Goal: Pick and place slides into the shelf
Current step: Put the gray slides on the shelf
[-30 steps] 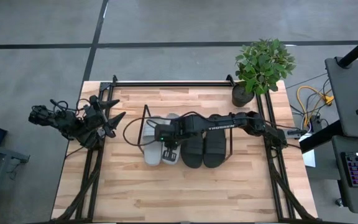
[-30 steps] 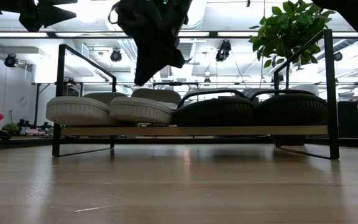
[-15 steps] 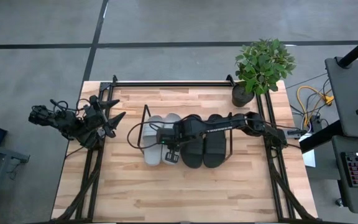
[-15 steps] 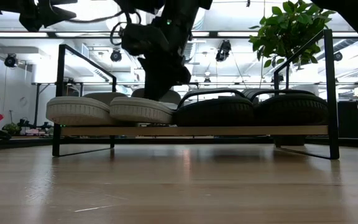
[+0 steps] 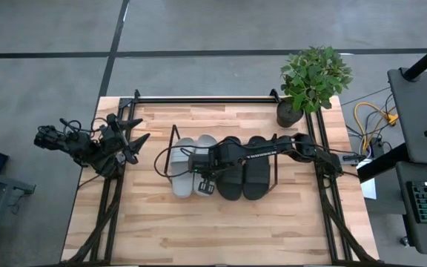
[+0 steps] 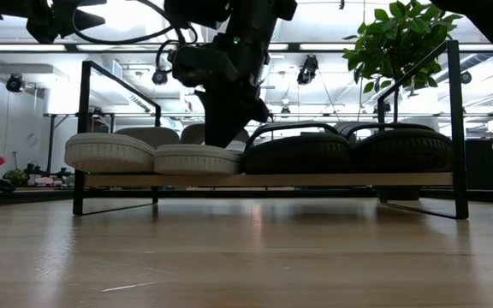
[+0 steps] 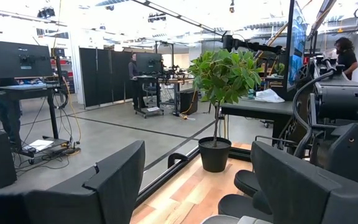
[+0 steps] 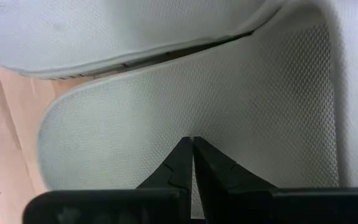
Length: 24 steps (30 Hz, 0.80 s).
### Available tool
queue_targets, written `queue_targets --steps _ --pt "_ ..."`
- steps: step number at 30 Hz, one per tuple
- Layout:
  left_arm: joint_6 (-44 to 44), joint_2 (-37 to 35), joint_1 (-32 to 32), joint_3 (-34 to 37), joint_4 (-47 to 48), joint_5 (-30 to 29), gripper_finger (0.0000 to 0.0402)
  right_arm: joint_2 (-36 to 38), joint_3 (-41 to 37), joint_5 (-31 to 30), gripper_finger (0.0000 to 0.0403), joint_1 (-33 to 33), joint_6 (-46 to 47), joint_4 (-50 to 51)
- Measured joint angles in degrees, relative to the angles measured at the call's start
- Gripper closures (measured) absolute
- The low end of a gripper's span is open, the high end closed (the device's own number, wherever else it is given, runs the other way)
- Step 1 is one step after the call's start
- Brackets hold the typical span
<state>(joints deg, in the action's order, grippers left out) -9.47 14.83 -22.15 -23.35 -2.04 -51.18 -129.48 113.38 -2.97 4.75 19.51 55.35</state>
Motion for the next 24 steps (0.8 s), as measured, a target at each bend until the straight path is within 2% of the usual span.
queue_targets --steps 12,16,24 --pt "0.0 0.0 0.0 0.0 0.0 0.0 0.0123 0.0 7.0 0.5 0.0394 0.1 -2.8 0.6" --pt "0.0 0.0 0.0 0.0 0.0 0.0 0.0123 0.2 10.5 -3.1 0.0394 -0.5 -5.8 1.5" --pt "0.0 0.0 0.0 0.0 0.0 0.0 0.0123 0.9 15.0 -4.7 0.0394 -7.5 -11.5 1.4"
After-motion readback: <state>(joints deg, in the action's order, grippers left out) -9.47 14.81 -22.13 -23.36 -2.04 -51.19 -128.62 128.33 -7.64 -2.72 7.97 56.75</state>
